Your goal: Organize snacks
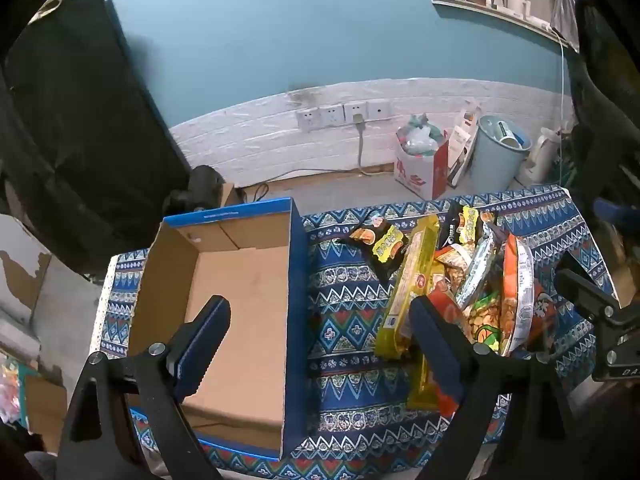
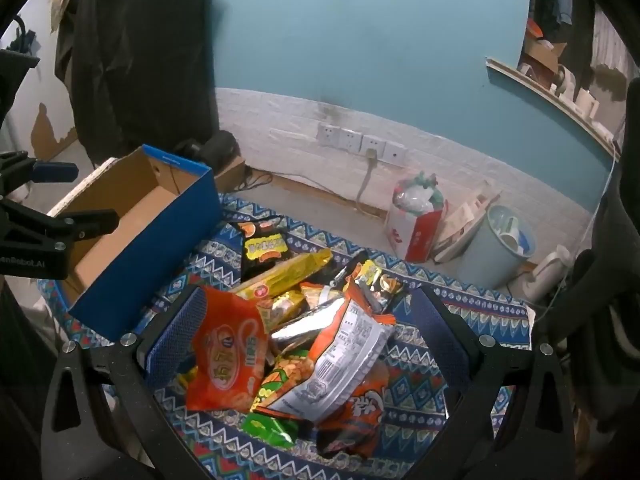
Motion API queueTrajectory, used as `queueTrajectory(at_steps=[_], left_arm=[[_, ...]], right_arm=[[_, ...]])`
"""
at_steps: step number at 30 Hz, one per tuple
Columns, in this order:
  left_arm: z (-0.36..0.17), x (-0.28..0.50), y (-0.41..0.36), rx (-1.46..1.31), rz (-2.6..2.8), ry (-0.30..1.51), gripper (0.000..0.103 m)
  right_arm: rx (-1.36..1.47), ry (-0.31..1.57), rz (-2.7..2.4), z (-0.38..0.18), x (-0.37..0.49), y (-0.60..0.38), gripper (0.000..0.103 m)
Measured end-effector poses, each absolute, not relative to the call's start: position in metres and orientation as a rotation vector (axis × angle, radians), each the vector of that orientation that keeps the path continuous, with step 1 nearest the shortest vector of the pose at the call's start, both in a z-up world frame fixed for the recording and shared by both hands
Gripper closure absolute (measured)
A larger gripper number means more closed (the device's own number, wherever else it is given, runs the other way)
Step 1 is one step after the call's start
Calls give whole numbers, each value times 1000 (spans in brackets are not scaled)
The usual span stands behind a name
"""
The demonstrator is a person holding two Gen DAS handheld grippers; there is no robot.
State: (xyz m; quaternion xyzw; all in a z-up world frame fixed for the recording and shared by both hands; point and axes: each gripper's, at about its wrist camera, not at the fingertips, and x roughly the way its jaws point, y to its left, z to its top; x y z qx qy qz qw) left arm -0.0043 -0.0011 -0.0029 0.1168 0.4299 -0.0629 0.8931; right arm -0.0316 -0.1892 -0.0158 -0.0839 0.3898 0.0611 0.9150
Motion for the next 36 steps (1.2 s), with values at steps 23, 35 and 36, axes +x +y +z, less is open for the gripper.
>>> queueTrajectory(at_steps=[23, 35, 36], left_arm=[[-2, -1, -3, 249, -135, 909, 11], [-3, -1, -2, 251, -132, 910, 11], [-3, -1, -2, 251, -133, 909, 11]], right_arm=[[-169, 823, 129, -20, -31, -188, 3], [-170, 825, 128, -20, -30, -187, 3], [-169, 825, 127, -20, -30, -188, 3]])
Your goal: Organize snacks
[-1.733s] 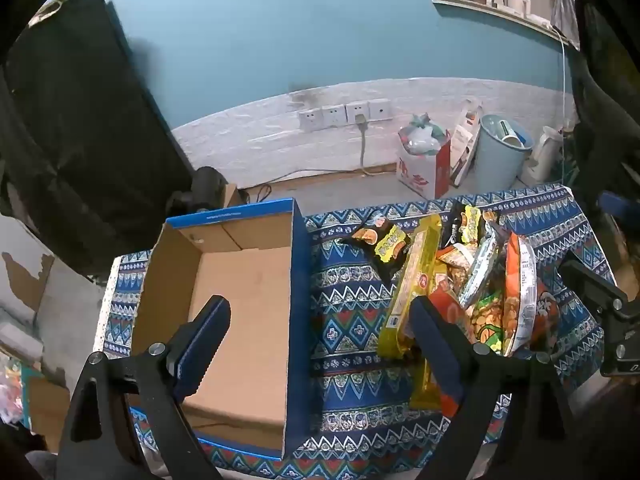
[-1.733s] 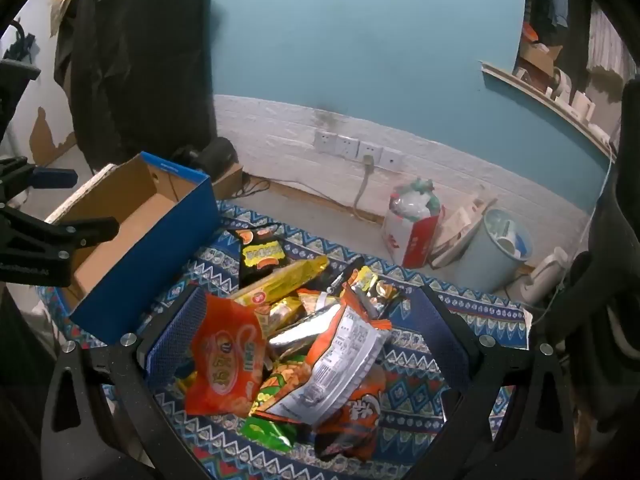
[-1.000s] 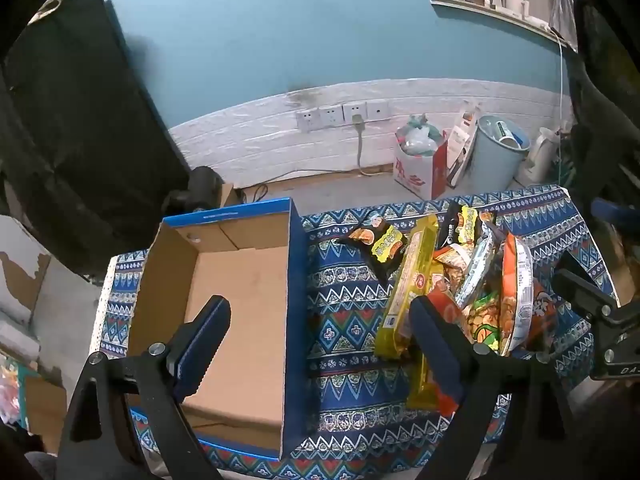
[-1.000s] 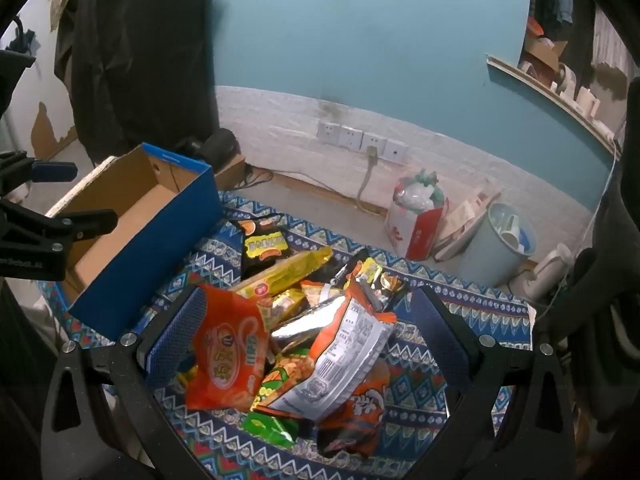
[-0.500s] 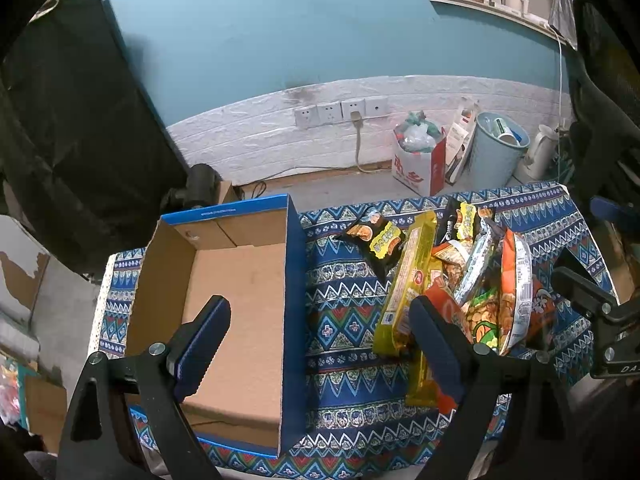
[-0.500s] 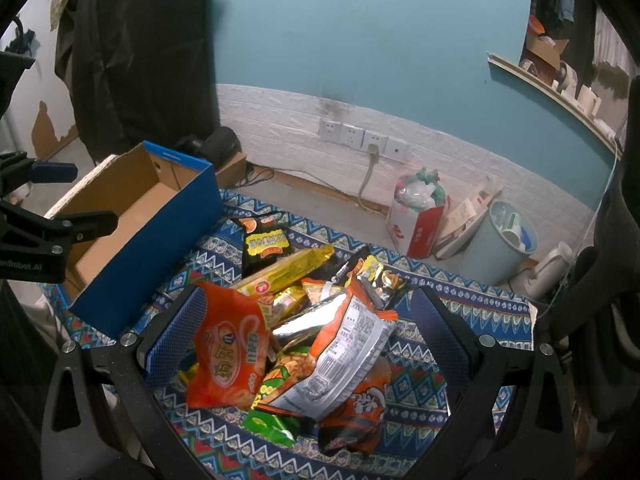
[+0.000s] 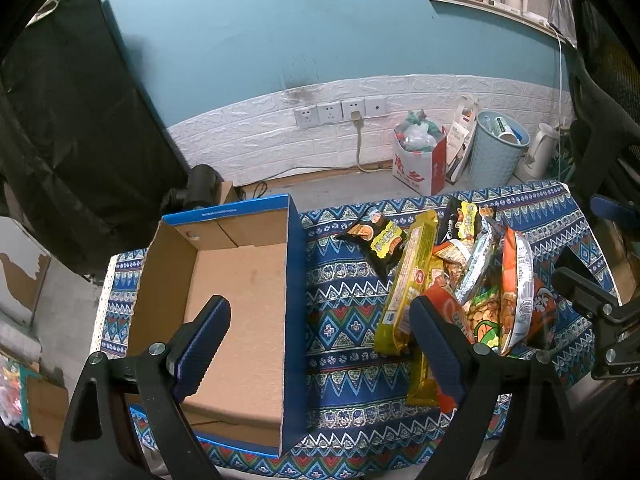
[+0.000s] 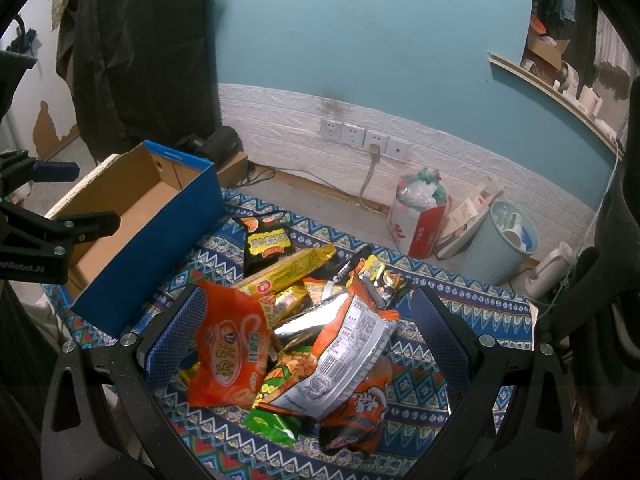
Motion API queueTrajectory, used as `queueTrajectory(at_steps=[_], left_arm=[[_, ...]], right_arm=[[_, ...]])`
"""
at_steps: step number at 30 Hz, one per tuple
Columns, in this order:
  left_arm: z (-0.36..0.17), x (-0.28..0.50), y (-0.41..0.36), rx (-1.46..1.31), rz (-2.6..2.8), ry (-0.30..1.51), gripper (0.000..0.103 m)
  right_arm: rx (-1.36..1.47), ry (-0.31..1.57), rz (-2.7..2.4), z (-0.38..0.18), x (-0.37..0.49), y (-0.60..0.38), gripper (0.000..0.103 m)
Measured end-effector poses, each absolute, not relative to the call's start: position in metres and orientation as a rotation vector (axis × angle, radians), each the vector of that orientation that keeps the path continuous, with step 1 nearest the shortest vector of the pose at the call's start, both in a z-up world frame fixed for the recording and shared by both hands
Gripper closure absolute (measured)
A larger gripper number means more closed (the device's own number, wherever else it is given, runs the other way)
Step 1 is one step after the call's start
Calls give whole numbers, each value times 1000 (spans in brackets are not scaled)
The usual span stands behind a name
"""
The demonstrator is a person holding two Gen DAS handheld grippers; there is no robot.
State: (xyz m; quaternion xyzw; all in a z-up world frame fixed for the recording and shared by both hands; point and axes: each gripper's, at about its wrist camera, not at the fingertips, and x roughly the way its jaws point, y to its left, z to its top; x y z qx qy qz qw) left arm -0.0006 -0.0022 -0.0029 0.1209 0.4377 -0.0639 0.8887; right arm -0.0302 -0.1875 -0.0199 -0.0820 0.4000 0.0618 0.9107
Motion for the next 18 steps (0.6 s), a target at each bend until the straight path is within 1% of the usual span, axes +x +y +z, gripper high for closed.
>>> queueTrajectory(at_steps=[18], left_arm=[[-5, -2, -3, 257, -135, 912, 11]], right_arm=[[-170, 827, 127, -21, -31, -187, 3]])
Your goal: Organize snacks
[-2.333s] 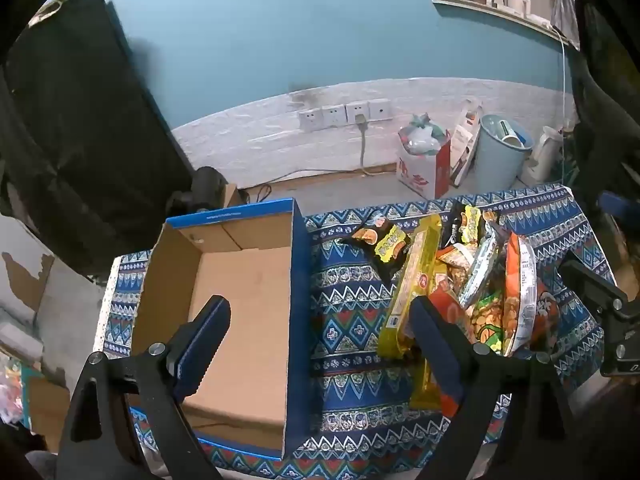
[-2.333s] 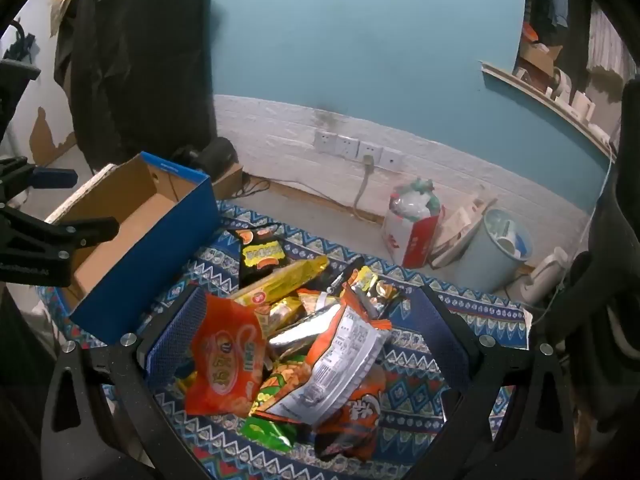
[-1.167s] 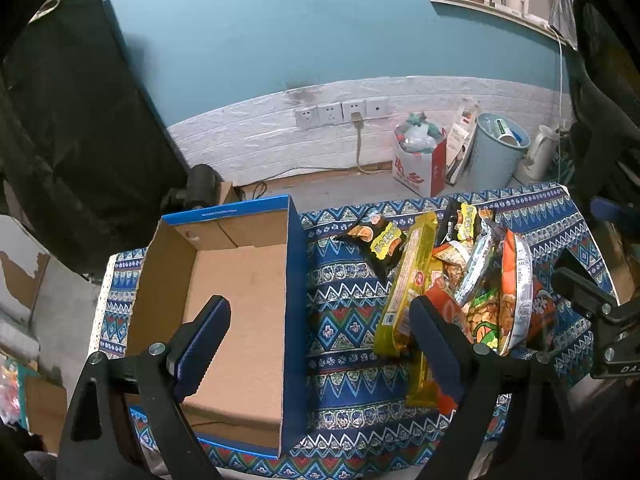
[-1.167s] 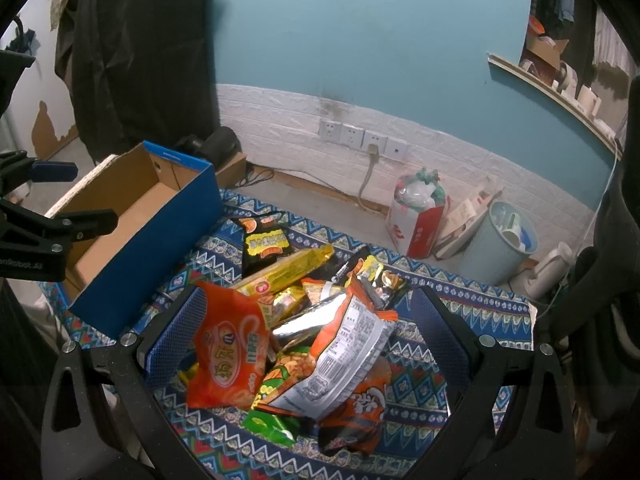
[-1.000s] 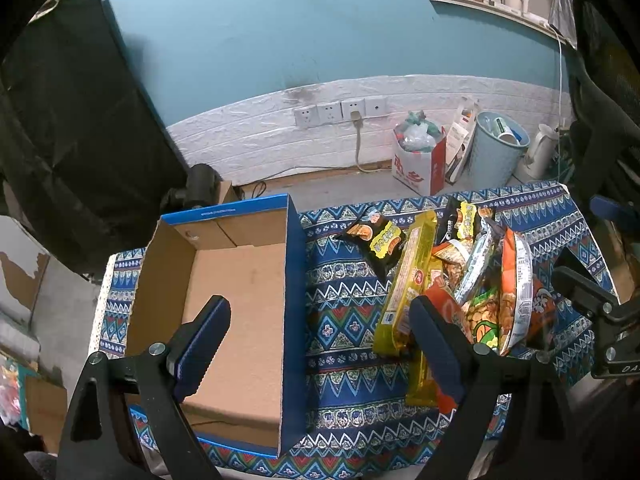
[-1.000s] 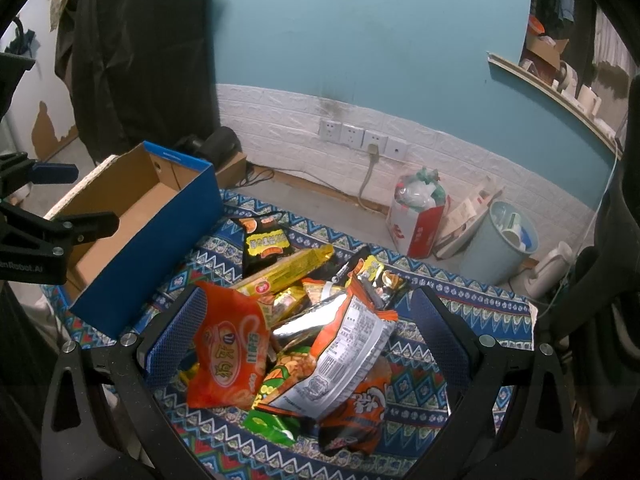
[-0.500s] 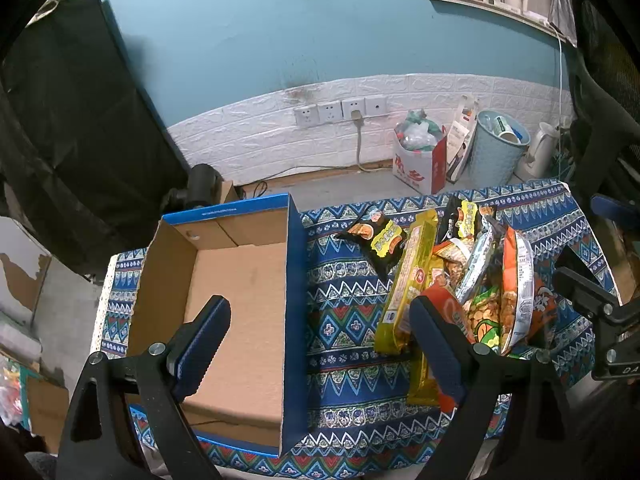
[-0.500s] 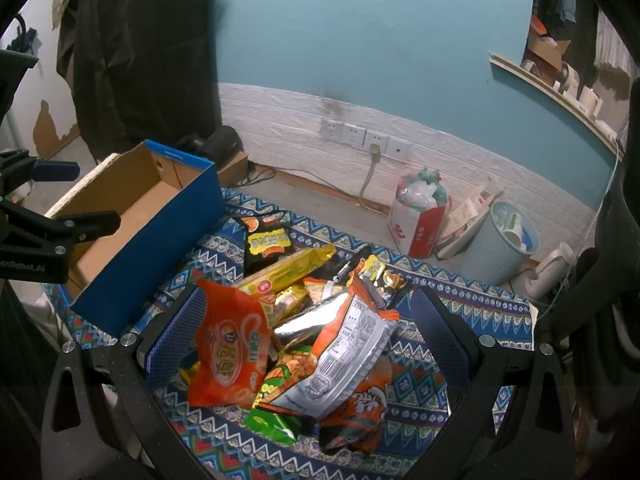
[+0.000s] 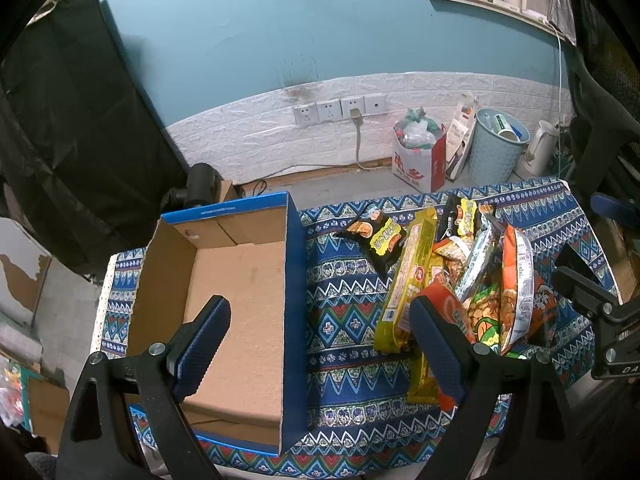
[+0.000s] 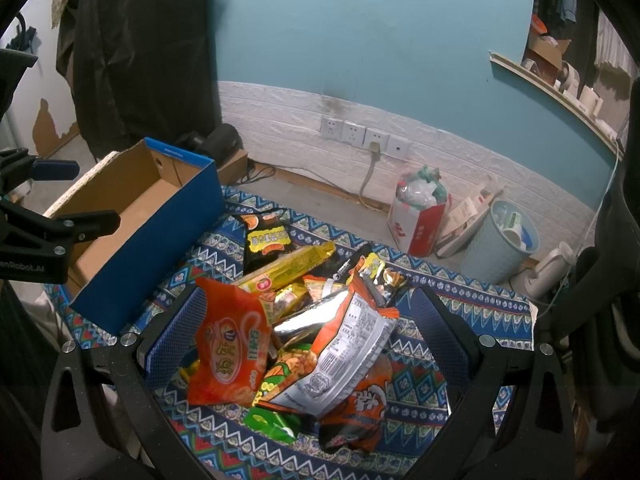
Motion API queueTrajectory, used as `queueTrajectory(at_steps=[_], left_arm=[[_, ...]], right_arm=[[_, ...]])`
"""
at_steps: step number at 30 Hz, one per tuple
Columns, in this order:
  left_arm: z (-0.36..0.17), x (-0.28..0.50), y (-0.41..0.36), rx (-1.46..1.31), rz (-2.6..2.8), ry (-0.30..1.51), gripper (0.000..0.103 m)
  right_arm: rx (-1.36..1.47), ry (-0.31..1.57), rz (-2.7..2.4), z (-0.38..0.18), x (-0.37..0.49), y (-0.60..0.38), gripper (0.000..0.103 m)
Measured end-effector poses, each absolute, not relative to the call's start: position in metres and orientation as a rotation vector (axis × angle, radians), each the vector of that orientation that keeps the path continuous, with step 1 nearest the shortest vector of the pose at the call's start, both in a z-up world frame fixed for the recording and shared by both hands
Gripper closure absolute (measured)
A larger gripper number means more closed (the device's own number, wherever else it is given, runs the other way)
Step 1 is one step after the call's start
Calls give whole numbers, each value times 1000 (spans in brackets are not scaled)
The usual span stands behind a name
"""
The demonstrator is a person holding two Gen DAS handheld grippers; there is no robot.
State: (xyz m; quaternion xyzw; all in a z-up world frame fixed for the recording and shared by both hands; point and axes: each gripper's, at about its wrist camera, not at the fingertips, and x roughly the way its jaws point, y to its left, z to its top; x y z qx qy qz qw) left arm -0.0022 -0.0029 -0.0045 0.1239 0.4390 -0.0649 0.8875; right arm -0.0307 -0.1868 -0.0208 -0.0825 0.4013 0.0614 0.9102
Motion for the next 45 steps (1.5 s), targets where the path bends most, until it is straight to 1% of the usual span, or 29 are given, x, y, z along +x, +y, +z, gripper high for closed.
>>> queueTrajectory(at_steps=[45], left_arm=[[-11, -1, -7, 273, -146, 943, 11]], right_arm=[[-168, 836, 125, -26, -35, -188, 3]])
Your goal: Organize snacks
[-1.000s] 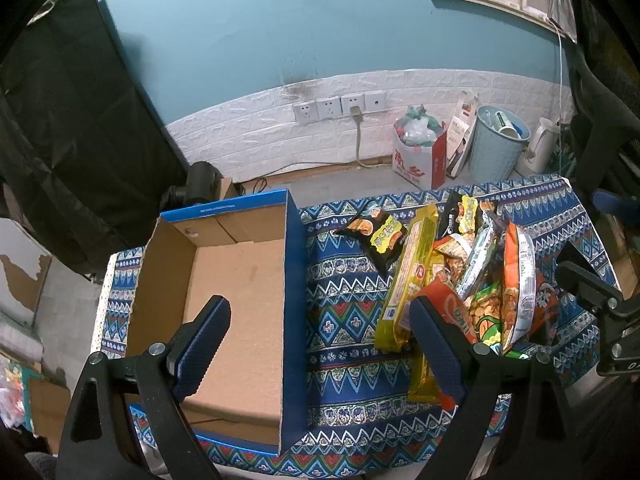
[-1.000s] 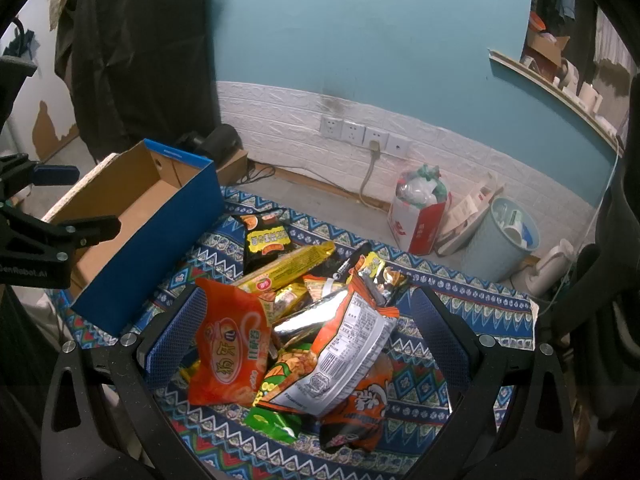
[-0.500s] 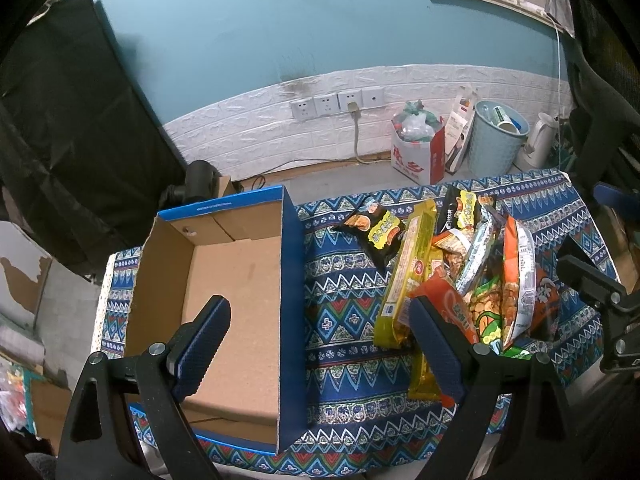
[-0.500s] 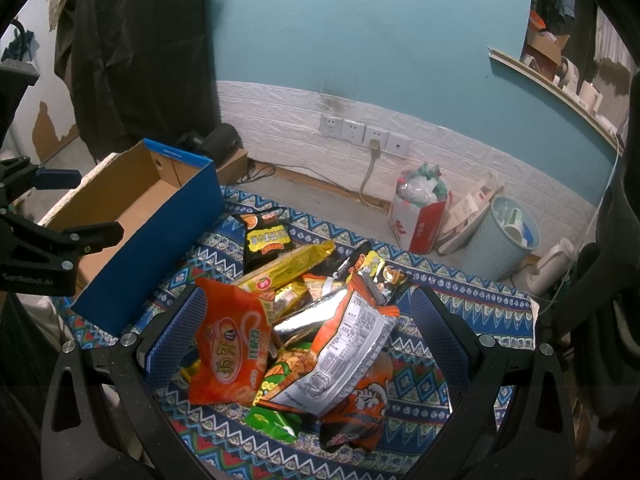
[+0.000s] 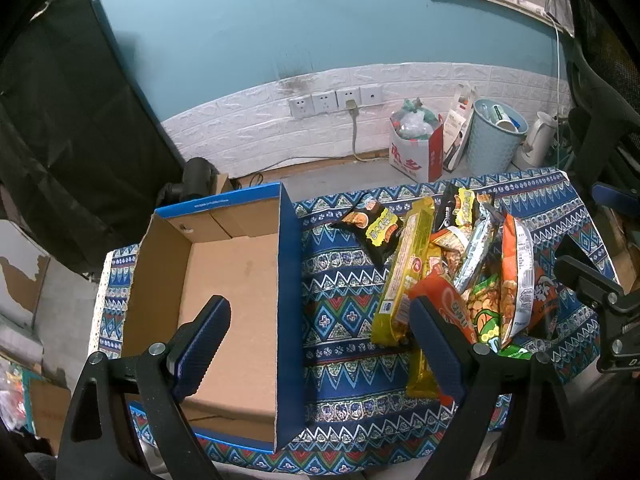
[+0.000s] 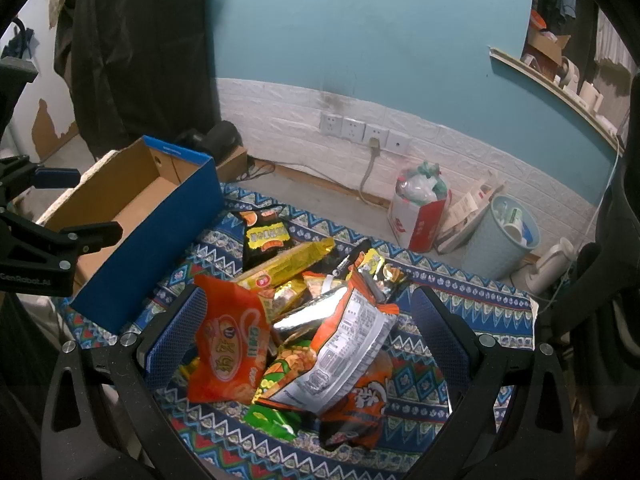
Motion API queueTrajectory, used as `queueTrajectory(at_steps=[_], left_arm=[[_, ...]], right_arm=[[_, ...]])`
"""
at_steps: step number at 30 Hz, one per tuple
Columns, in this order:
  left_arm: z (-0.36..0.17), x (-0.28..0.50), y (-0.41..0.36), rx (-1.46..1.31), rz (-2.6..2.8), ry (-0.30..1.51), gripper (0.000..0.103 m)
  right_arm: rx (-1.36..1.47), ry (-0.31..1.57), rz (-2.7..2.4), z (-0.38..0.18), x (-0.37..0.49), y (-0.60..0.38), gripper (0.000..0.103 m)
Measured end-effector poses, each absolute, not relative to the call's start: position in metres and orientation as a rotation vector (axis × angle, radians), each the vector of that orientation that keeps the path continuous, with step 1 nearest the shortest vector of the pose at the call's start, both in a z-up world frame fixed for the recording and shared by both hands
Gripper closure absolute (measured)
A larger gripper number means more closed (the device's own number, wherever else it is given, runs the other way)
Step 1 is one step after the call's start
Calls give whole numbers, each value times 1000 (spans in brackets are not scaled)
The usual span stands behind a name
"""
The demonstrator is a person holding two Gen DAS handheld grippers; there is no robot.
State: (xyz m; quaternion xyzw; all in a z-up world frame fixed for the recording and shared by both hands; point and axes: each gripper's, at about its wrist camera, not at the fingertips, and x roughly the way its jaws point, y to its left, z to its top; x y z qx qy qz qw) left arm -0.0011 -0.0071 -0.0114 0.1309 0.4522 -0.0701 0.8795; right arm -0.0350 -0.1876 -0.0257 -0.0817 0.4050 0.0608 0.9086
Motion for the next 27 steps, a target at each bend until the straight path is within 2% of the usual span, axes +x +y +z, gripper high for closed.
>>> queueTrajectory(at_steps=[12, 27], left_arm=[[-23, 4, -10, 264, -162, 979, 11], [-82, 15, -41, 252, -256, 1157, 11]], right_arm=[[-183, 855, 111, -30, -36, -192, 3], [-145, 1005, 28, -58, -16, -223, 3]])
